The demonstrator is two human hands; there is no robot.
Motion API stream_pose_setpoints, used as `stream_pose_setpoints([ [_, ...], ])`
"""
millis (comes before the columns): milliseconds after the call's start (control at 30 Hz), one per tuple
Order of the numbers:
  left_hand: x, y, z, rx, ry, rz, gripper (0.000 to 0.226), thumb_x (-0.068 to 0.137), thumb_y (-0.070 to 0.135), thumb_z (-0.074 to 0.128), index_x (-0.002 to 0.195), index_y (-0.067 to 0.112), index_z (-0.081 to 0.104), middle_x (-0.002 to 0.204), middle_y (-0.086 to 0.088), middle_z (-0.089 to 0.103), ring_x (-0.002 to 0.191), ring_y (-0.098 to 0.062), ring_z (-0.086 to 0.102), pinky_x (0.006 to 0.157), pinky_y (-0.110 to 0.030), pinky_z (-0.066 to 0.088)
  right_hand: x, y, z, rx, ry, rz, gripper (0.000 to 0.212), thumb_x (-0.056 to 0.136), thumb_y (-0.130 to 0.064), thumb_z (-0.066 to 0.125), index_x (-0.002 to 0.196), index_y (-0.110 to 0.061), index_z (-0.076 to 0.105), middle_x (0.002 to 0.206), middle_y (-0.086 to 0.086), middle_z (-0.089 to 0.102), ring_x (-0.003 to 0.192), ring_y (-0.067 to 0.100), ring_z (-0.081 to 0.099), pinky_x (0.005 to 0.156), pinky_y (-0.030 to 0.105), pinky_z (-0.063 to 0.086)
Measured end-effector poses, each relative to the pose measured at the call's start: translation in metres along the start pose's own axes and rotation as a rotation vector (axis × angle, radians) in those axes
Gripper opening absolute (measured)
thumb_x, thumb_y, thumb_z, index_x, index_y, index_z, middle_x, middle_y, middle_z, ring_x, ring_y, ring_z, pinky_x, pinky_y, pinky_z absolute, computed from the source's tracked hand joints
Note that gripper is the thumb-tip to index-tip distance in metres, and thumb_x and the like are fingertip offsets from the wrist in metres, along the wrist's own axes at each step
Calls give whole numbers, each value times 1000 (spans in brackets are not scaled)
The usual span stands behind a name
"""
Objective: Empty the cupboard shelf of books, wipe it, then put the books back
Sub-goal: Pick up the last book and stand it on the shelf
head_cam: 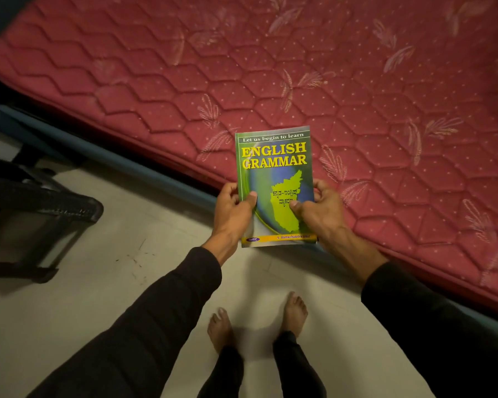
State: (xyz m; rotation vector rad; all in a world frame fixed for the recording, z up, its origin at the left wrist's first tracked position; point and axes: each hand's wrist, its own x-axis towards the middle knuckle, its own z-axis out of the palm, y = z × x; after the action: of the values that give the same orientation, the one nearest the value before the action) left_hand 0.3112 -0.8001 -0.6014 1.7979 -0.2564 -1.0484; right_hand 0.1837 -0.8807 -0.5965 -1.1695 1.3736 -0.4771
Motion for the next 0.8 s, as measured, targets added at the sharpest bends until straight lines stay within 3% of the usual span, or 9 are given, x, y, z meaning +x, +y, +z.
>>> stream_pose_setpoints([
  [233,-48,41,-46,-134,67,-1,15,95,2,56,106,10,55,84,10,69,62,9,64,59,-8,49,-51,-47,19,34,-79,2,36,81,12,68,109,-7,55,83,-3,67,54,-7,64,53,11,50],
  [567,-130,111,-110,-252,160,-10,18,96,0,53,109,11,55,88,10,67,71,3,64,64,-9,51,-132,-125,45,-65,-165,-79,33,82,4,71,110,-6,57,83,-4,70,58,-2,66,56,17,54],
  [667,-155,128,-130,-258,190,-22,16,96,1,53,104,15,56,87,11,66,71,3,63,69,-12,53,-156,-142,52,-109,-199,-98,34,81,2,72,113,-3,60,88,2,73,67,7,69,66,27,58],
  [800,-182,145,-155,-277,239,-28,15,95,3,55,98,17,57,87,8,67,78,-8,65,82,-28,54,-181,-161,62,-146,-254,-116,33,80,-1,75,111,-8,63,96,6,74,82,21,72,81,42,59],
])
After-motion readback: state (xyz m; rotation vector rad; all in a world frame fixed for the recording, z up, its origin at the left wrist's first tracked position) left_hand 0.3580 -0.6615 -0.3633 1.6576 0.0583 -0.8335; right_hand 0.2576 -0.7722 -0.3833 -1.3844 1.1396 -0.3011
